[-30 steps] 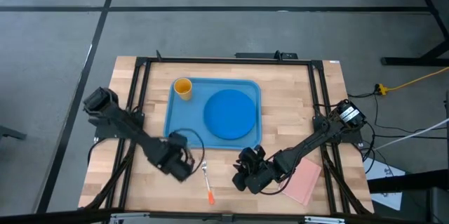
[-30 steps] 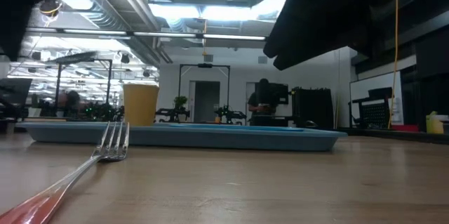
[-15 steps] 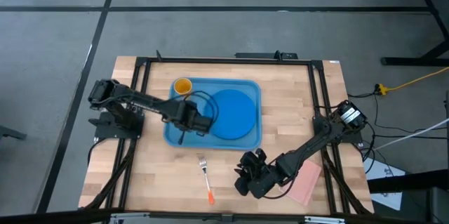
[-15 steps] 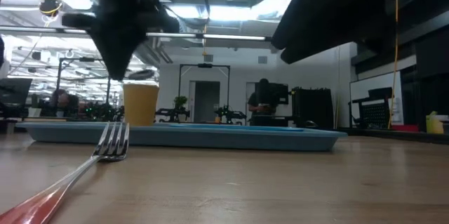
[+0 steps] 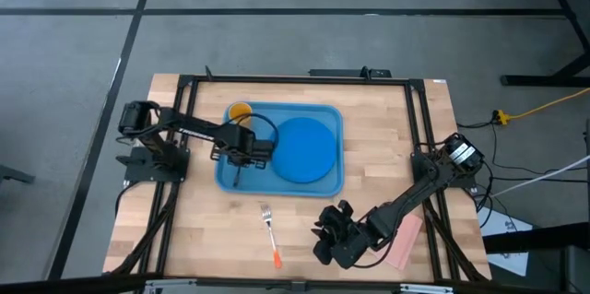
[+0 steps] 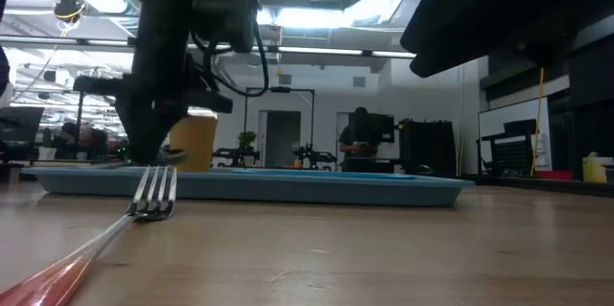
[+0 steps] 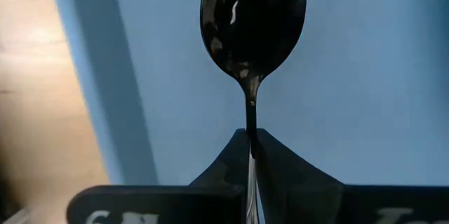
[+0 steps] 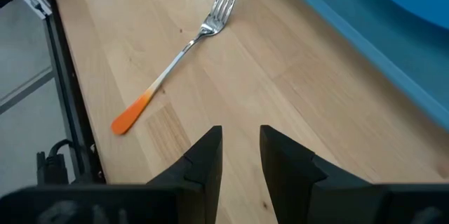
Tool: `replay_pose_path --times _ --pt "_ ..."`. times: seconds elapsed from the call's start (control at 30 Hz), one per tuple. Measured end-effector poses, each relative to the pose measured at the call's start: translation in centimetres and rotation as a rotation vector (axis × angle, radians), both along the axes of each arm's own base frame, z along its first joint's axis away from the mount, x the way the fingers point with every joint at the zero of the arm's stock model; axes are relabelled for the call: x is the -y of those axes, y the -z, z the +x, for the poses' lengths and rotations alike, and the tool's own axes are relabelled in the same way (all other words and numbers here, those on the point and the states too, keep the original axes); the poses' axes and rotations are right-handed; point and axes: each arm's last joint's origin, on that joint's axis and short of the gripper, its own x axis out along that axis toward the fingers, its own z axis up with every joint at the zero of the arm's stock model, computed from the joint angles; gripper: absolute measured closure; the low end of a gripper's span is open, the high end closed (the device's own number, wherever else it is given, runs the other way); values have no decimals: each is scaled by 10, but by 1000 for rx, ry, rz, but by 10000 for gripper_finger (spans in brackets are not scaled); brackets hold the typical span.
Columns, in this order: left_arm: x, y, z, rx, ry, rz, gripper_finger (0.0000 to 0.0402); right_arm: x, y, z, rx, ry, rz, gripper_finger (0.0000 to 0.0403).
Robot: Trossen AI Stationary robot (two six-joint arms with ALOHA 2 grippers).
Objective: Pick and place plate/cup/fork/spoon on tray
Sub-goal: Put the black spoon on the light blue tray to the bottom of the yellow cup, then put the orange fork on the light blue tray to the left of the blue plate
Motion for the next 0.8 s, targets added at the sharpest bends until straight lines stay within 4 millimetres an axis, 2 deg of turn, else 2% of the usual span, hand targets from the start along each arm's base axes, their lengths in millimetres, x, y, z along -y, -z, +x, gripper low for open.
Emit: replay_pose_path --times 0.2,0.8 --pt "-11 6 -3 5 -32 30 395 0 0 0 5 2 -4 302" --pt "-12 6 -4 -11 -3 63 347 -1 0 -1 6 1 -4 302"
